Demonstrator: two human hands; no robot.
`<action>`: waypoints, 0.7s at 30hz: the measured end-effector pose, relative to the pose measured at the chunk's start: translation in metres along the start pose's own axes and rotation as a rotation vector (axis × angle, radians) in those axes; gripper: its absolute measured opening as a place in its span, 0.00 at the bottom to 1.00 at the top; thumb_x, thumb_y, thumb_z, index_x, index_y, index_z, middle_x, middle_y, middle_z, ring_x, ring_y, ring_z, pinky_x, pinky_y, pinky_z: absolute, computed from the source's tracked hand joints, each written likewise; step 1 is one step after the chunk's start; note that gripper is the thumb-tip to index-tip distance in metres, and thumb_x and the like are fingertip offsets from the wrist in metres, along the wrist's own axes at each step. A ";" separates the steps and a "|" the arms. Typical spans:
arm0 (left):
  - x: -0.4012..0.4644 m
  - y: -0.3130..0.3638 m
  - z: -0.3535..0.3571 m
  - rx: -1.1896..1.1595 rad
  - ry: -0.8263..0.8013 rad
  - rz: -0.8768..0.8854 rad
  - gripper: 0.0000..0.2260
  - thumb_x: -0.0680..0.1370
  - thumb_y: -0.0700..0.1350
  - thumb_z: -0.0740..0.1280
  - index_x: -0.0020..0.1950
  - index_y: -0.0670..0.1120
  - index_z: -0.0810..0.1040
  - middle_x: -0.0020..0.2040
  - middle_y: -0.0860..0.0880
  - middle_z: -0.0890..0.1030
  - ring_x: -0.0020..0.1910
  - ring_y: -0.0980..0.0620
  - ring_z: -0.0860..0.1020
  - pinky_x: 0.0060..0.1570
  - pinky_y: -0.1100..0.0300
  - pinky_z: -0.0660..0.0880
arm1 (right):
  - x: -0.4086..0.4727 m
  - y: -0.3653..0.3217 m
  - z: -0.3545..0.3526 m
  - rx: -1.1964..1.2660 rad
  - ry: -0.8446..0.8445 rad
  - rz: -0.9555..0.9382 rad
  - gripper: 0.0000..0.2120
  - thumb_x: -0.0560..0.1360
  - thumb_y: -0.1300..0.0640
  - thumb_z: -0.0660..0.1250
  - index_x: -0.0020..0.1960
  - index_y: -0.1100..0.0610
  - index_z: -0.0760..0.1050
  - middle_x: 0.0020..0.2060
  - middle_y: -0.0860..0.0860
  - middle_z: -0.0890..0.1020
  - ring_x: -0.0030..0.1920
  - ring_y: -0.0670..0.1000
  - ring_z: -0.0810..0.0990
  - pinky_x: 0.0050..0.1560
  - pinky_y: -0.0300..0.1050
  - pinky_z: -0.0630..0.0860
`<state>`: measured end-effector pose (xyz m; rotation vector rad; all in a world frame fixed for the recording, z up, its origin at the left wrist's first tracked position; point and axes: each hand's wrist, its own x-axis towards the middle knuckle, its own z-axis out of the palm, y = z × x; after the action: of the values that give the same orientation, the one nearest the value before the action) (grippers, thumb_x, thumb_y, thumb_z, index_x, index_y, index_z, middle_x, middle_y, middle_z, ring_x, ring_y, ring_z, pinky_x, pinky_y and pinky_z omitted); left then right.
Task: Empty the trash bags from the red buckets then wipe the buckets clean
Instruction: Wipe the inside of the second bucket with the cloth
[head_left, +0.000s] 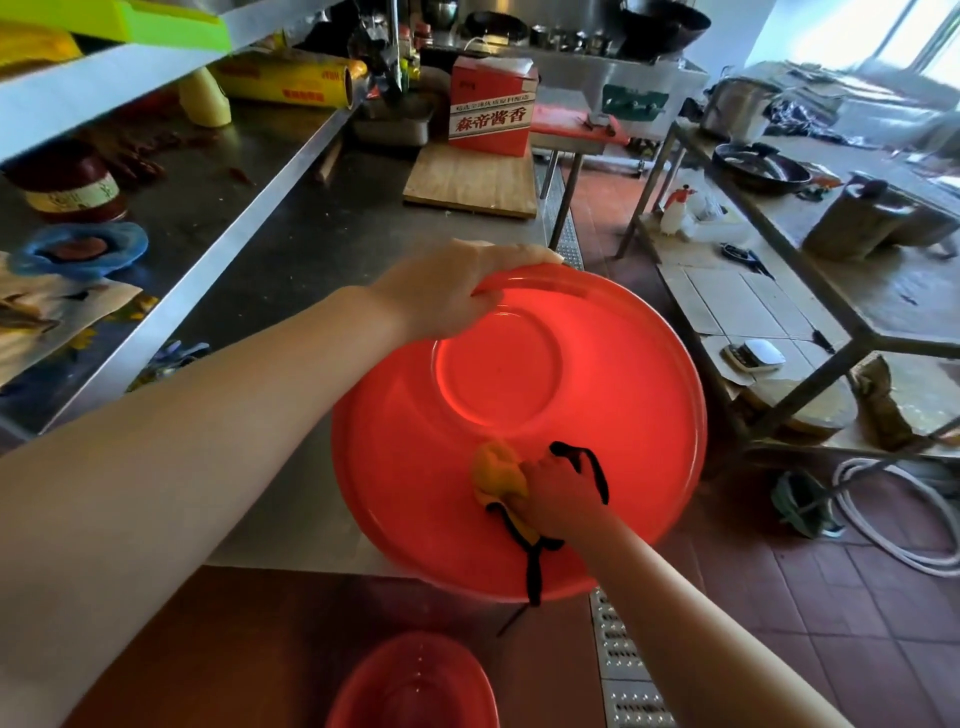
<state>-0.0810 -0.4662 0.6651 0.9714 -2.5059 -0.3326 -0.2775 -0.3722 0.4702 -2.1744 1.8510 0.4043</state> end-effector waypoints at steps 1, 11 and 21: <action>0.000 0.001 0.000 0.002 -0.002 0.006 0.26 0.79 0.42 0.66 0.74 0.61 0.67 0.67 0.55 0.77 0.62 0.57 0.74 0.54 0.78 0.61 | -0.011 0.000 -0.003 -0.021 -0.010 0.012 0.23 0.79 0.38 0.57 0.64 0.54 0.71 0.61 0.54 0.76 0.63 0.57 0.72 0.61 0.53 0.67; 0.001 0.014 0.002 0.030 -0.045 -0.009 0.25 0.80 0.45 0.66 0.74 0.64 0.66 0.64 0.52 0.79 0.61 0.51 0.77 0.61 0.53 0.72 | -0.105 -0.005 -0.007 -0.006 -0.048 0.040 0.40 0.68 0.25 0.46 0.69 0.49 0.67 0.67 0.48 0.73 0.73 0.53 0.63 0.74 0.60 0.49; 0.001 0.006 0.001 -0.004 -0.014 -0.030 0.25 0.80 0.45 0.66 0.75 0.63 0.66 0.66 0.53 0.78 0.63 0.53 0.76 0.58 0.64 0.67 | -0.079 0.011 -0.012 -0.066 -0.065 0.081 0.29 0.77 0.36 0.57 0.72 0.52 0.63 0.69 0.51 0.70 0.74 0.55 0.60 0.75 0.62 0.48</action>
<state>-0.0856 -0.4626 0.6665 1.0095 -2.5044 -0.3540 -0.3000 -0.3066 0.5108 -2.1064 1.9207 0.5527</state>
